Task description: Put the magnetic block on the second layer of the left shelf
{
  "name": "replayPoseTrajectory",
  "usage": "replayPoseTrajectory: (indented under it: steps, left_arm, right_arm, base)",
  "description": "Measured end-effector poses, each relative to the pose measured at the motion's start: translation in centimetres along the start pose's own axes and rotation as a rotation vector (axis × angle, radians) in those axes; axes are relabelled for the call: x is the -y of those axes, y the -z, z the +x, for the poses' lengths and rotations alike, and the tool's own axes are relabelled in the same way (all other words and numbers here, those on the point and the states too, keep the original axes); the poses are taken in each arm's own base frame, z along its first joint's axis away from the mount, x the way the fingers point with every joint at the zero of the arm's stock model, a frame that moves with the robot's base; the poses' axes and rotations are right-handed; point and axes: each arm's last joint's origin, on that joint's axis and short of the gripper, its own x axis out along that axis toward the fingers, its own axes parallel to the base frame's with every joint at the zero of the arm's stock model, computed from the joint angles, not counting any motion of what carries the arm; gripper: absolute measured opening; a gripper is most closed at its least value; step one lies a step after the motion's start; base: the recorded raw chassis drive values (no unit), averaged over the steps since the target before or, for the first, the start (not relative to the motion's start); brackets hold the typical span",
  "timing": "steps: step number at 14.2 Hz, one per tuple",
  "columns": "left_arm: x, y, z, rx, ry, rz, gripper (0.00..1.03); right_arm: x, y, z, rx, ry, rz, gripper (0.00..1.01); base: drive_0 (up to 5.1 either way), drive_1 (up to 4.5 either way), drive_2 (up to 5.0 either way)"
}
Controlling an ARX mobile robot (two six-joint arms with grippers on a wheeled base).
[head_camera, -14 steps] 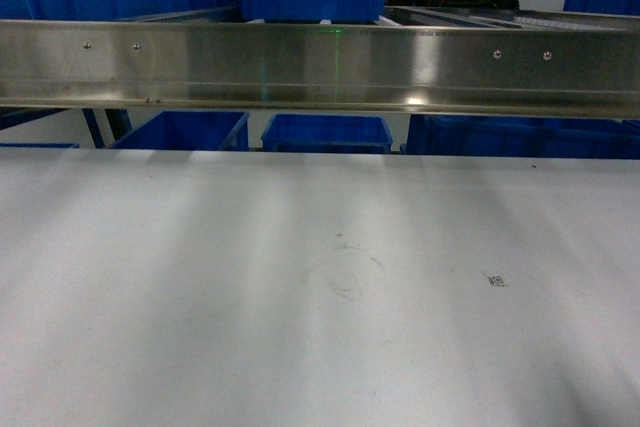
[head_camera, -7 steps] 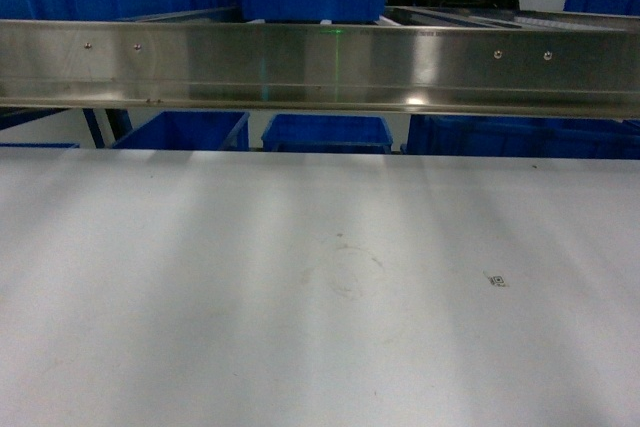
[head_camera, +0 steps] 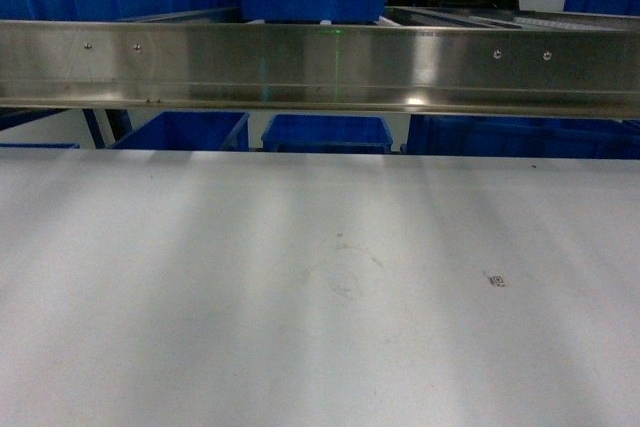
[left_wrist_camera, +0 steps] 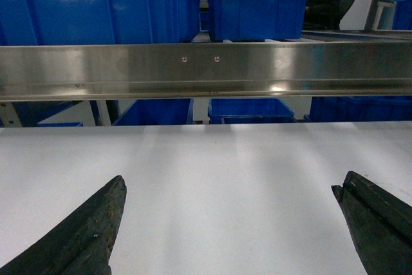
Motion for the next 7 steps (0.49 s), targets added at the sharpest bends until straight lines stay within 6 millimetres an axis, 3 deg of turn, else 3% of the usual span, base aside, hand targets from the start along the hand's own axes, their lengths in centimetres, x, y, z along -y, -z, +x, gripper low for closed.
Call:
replayPoseTrajectory:
  steps: [5, 7]
  left_arm:
    - [0.0, 0.0, 0.0, 0.0, 0.0, 0.0, 0.98]
    - [0.0, -0.01, 0.0, 0.001, 0.001, 0.0, 0.98]
  right_arm:
    - [0.2, -0.3, 0.38, 0.026, 0.011, 0.027, 0.33]
    - [0.2, -0.3, 0.38, 0.027, 0.012, 0.028, 0.33]
  base:
    - [0.0, 0.0, 0.0]
    - [-5.0, 2.49, 2.5]
